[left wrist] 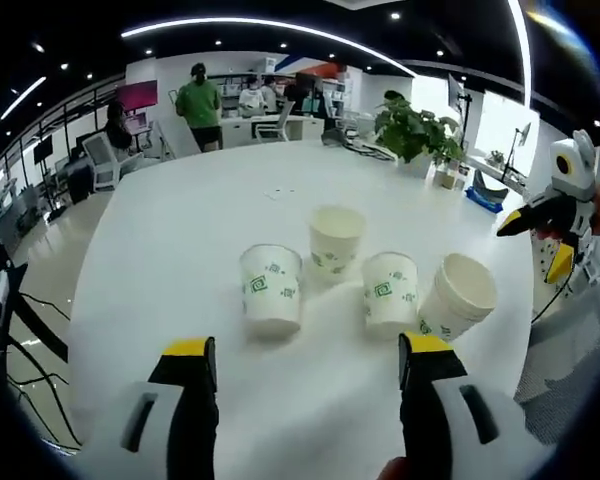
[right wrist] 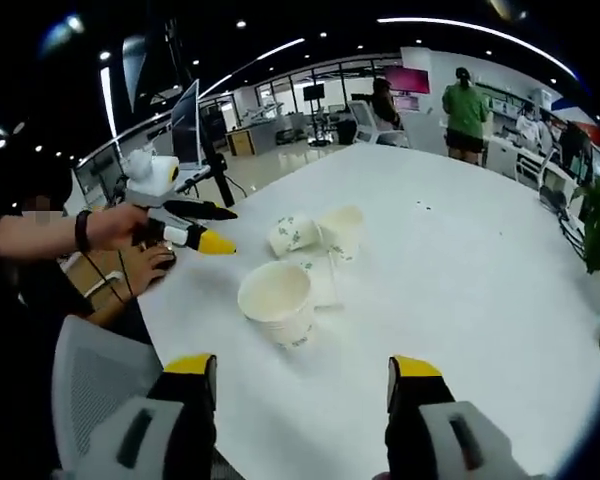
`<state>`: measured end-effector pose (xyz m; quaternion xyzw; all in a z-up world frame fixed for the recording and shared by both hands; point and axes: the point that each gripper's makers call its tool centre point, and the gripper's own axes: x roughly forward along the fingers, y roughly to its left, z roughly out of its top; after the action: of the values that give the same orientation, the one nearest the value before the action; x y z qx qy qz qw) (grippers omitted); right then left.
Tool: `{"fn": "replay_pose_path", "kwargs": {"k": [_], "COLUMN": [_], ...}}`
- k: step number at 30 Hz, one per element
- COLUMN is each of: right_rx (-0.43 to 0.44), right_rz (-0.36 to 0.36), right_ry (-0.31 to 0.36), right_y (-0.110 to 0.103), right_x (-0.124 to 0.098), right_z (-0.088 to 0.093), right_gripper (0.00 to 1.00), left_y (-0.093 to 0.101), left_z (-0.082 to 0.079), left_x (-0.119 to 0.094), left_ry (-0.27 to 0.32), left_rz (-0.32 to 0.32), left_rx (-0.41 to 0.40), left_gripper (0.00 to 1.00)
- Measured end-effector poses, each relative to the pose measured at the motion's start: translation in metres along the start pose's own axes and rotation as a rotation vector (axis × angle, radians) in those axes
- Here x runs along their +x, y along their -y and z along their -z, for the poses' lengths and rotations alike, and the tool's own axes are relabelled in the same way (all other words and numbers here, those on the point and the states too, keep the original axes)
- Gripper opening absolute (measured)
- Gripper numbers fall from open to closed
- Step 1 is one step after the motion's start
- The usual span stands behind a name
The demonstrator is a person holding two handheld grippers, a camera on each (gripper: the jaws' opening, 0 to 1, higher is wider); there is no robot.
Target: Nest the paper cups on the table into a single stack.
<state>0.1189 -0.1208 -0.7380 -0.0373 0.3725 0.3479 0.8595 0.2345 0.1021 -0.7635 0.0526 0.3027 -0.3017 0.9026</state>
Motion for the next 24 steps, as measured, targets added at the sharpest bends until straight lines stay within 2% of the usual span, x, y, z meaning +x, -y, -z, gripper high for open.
{"fn": "replay_pose_path", "kwargs": {"k": [7,18,24], "right_rx": [0.041,0.071,0.106], "right_rz": [0.009,0.005,0.010], "right_ry": [-0.003,-0.022,-0.016], "right_y": [-0.001,-0.013,-0.014], "right_x": [-0.004,-0.009,-0.010], "right_z": [0.015,0.035,0.039], "right_gripper": [0.68,0.67,0.66], "left_y": [-0.018,-0.022,-0.024], "left_z": [-0.008,-0.007,-0.006], "left_x": [0.019,0.046,0.065], "left_ry": [-0.026,-0.096,-0.128], "left_rz": [-0.026,-0.029,-0.021], "left_rx": [0.009,0.035,0.004], "left_gripper": [0.73,0.71,0.69]}}
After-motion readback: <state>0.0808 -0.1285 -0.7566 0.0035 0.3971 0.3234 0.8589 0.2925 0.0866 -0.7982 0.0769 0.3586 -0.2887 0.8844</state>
